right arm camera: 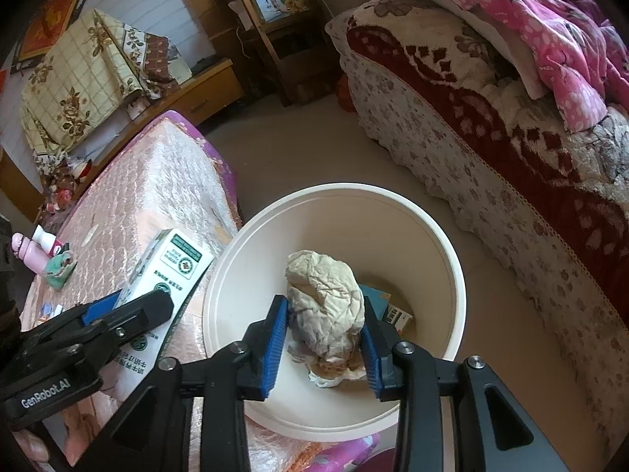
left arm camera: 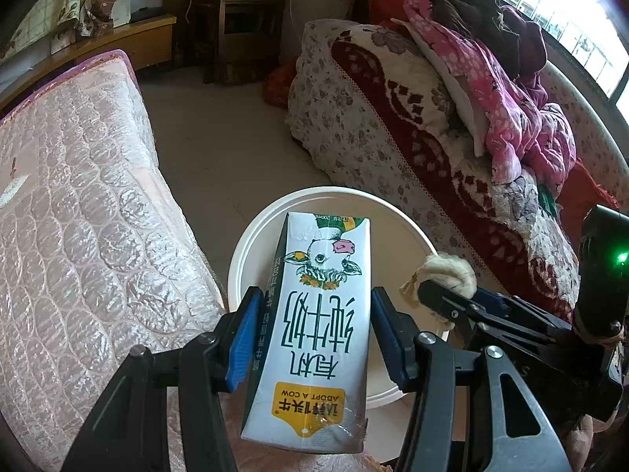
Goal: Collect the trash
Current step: 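Open both tools to drop the carton and tissue into the bucket, then move both tools back over the trash on the bed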
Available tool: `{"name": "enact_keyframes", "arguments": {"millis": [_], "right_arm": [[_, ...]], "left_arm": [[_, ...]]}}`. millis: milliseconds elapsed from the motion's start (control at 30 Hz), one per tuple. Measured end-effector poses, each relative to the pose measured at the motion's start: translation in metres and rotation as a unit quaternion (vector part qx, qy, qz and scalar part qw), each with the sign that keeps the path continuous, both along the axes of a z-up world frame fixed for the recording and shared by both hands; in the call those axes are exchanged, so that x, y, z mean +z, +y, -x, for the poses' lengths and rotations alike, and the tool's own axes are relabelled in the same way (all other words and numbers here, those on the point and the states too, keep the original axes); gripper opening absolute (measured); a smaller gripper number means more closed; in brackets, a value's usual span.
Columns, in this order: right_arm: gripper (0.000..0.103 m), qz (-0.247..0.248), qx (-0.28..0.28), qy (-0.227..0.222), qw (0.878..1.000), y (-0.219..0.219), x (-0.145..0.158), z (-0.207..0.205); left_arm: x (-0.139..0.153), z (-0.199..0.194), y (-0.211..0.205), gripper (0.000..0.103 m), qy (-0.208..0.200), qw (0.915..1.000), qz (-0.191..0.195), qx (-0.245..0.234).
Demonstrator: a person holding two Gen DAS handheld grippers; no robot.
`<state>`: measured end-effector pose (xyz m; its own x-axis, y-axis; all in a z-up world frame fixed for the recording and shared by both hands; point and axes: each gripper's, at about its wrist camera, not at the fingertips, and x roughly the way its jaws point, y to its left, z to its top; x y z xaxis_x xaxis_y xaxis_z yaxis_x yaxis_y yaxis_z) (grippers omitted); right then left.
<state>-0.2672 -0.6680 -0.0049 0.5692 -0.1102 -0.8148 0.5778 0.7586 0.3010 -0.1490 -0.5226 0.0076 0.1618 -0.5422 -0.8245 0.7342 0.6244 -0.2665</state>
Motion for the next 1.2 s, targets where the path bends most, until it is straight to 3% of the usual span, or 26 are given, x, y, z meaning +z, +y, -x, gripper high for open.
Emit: {"name": "enact_keyframes", "arguments": {"millis": [67,167,267,633,933,1200], "right_arm": [[0.069,-0.004,-0.009,-0.006,1.000,-0.002,0.000,0.003],[0.069,-0.007,-0.015,-0.009,1.000,-0.004,0.001,0.005],[0.069,-0.010,-0.018,-0.009,1.000,-0.005,0.001,0.006],[0.069,-0.009,-0.010,-0.009,1.000,0.004,0.004,0.003],[0.069,-0.003,0.017,-0.012,1.000,0.028,0.013,-0.009],[0.069,0.005,0.067,-0.021,0.998,0.068,0.026,-0.029]], "left_arm": [[0.000,-0.001,0.001,0.057,0.003,1.0000,-0.002,0.001],[0.001,-0.003,0.003,0.057,0.010,0.9999,0.000,0.003],[0.003,-0.004,0.004,0.067,0.012,0.9999,0.004,0.007],[0.014,-0.003,0.026,0.067,-0.034,0.9990,-0.007,0.028],[0.026,-0.010,0.064,0.067,-0.067,0.9957,-0.018,0.061],[0.039,-0.021,0.122,0.067,-0.084,0.9906,-0.023,0.106]]}}
